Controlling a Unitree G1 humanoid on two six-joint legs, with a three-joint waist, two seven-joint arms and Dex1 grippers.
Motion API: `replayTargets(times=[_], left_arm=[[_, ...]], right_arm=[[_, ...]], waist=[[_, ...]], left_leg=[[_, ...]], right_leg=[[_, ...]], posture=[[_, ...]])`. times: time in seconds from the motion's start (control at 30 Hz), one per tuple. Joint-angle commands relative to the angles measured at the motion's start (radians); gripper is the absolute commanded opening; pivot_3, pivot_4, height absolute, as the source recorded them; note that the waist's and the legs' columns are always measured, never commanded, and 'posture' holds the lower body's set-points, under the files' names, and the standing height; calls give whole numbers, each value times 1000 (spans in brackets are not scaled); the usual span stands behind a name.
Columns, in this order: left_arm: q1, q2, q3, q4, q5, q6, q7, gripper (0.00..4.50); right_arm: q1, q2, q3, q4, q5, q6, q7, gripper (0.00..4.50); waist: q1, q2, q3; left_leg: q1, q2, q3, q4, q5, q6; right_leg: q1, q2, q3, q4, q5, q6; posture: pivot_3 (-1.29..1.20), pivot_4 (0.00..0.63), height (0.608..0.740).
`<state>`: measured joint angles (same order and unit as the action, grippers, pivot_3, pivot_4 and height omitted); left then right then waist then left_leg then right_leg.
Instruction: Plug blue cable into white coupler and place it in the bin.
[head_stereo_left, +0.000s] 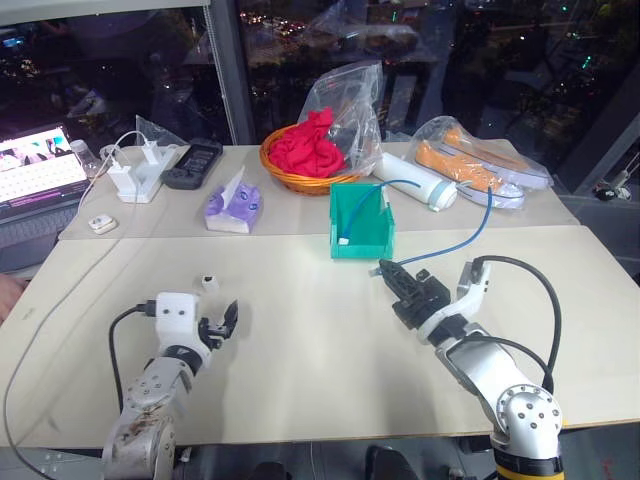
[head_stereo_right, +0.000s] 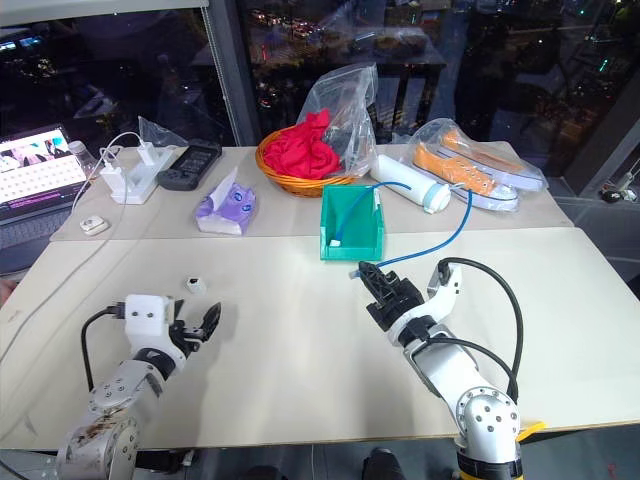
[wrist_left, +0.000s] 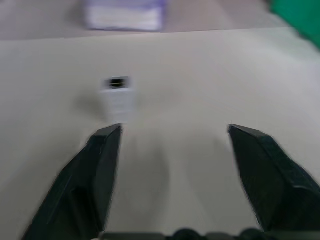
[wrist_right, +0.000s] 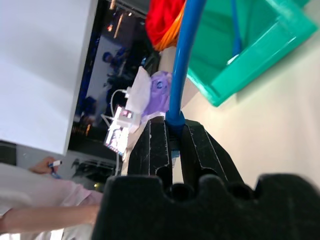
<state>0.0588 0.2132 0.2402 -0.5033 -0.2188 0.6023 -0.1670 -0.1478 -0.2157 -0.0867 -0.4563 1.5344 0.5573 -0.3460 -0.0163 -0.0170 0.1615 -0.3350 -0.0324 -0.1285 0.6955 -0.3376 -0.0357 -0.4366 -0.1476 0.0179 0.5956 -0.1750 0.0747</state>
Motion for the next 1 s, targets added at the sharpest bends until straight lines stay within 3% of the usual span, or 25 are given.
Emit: replayTargets(times=[0.03, 0.3, 0.57, 0.67, 0.9, 0.97, 1.0], left_arm=[[-44, 29, 28, 101, -1, -55, -13, 4439], [-219, 74, -2, 431, 41, -182, -36, 4439], [-282, 63, -33, 539, 38, -233, -65, 4439], [-266, 52, -38, 512, 28, -227, -64, 3704], [-255, 26, -46, 448, 18, -177, -45, 1117], [-259, 28, -48, 442, 20, -170, -45, 624], [-261, 29, -49, 440, 21, -168, -45, 658]], right_arm=[[-36, 7, 10, -4, -8, 15, 27, 0], [-54, 21, 10, -3, -28, 13, 36, 0], [-47, 28, 3, -19, -41, 8, 26, 0], [-45, 27, 1, -24, -40, 8, 23, 0], [-44, 27, 1, -28, -42, 11, 16, 0], [-44, 29, 3, -25, -44, 11, 15, 0], [-44, 29, 3, -24, -45, 11, 15, 0]], waist=[[-1, 0, 0], [1, 0, 0], [-2, 0, 0], [-1, 0, 0], [-1, 0, 0], [-1, 0, 0], [-1, 0, 0]], left_leg=[[0, 0, 0, 0, 0, 0], [0, 0, 0, 0, 0, -1], [0, 0, 0, 0, 1, -2], [0, 0, 0, 0, 1, -2], [0, 0, 0, 0, 1, -2], [0, 0, 0, 0, 1, -1], [0, 0, 0, 0, 1, -1]], right_leg=[[0, 0, 0, 0, 0, 0], [0, 0, 0, 0, 0, 0], [0, 0, 0, 0, 0, 0], [0, 0, 0, 0, 0, 0], [0, 0, 0, 0, 0, 0], [0, 0, 0, 0, 0, 0], [0, 0, 0, 0, 0, 0]], posture=[[0, 150, 723], [0, 150, 723], [0, 150, 723], [0, 150, 723], [0, 150, 723], [0, 150, 723], [0, 150, 723]])
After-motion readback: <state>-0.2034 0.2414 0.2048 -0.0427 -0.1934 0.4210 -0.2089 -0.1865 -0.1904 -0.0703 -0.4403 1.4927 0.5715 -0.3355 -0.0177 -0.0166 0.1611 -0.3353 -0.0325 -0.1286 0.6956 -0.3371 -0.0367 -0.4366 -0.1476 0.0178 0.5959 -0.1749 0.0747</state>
